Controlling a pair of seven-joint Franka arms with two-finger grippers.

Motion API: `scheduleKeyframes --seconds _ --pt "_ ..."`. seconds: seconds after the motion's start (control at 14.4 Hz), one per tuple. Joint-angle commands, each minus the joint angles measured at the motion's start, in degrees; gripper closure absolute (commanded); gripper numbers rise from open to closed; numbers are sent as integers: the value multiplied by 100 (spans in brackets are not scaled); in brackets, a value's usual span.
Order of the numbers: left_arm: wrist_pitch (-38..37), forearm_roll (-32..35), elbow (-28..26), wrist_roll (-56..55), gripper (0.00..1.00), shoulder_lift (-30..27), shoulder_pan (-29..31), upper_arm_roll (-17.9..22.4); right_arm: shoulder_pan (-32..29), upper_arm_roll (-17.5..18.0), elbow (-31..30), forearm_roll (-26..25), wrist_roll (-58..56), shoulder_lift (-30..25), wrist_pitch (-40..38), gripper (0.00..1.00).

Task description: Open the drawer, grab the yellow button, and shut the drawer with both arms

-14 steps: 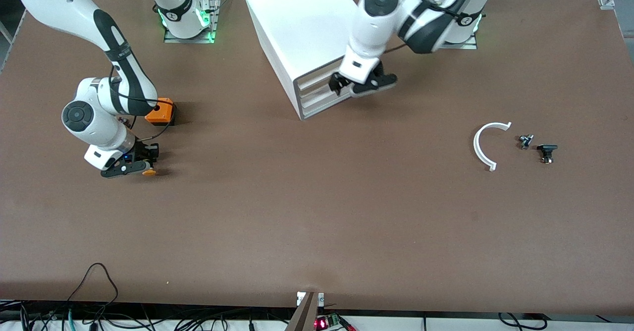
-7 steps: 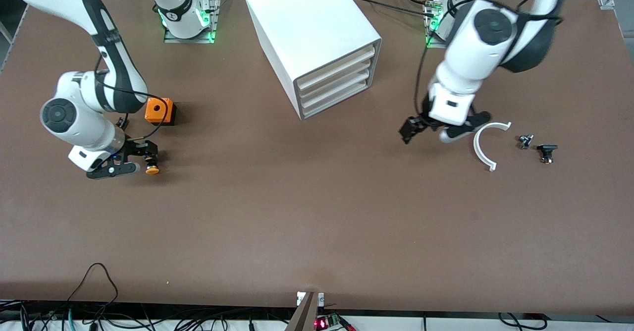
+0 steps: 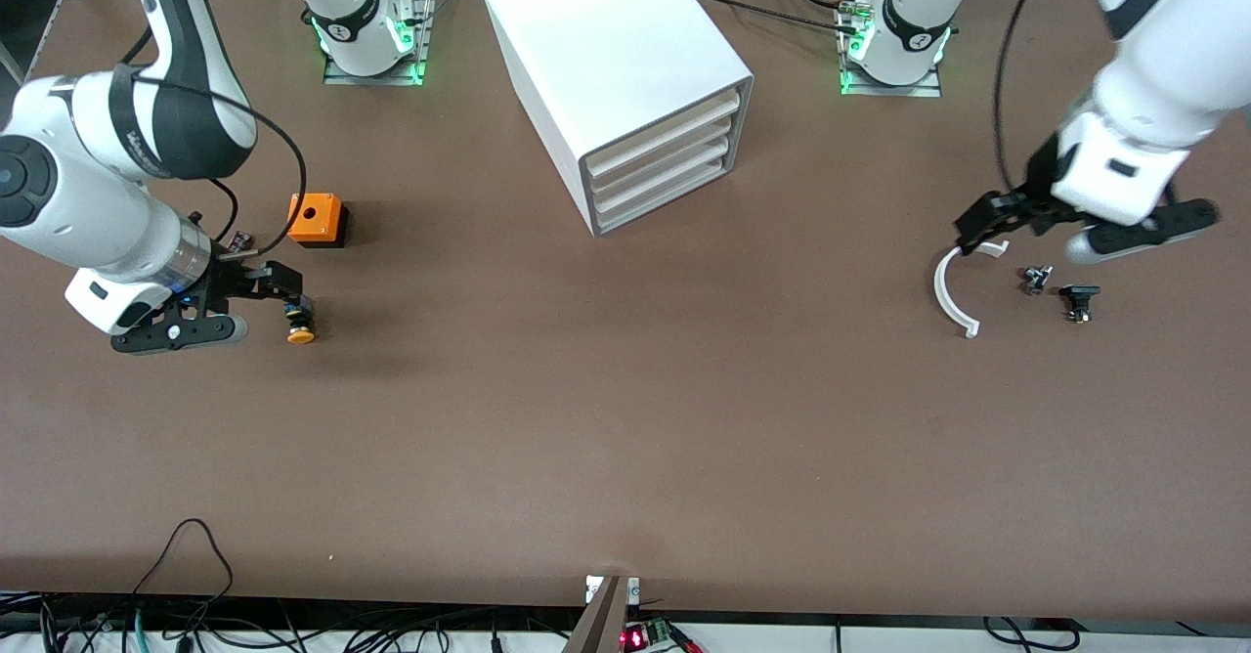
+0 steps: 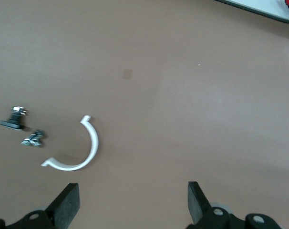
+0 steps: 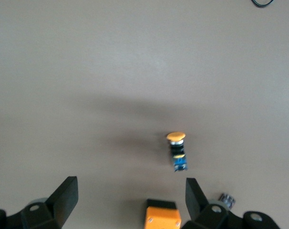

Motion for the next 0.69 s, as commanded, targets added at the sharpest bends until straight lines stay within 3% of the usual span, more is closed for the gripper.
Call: scheduleKeyframes --seconds 0.0,0.14,0.35,0.62 --pt "-484 -56 257 696 0 -98 -49 313 373 10 1045 21 859 107 -1242 0" --pt "-634 -47 240 1056 0 -169 143 367 515 10 1503 -120 959 -120 -1773 0" --pt "-644 -117 204 1269 0 -170 373 367 227 -130 1576 -164 906 -367 -1705 0" --pt "-740 -108 283 1278 0 -117 373 323 76 -630 840 -155 493 -840 -1389 0"
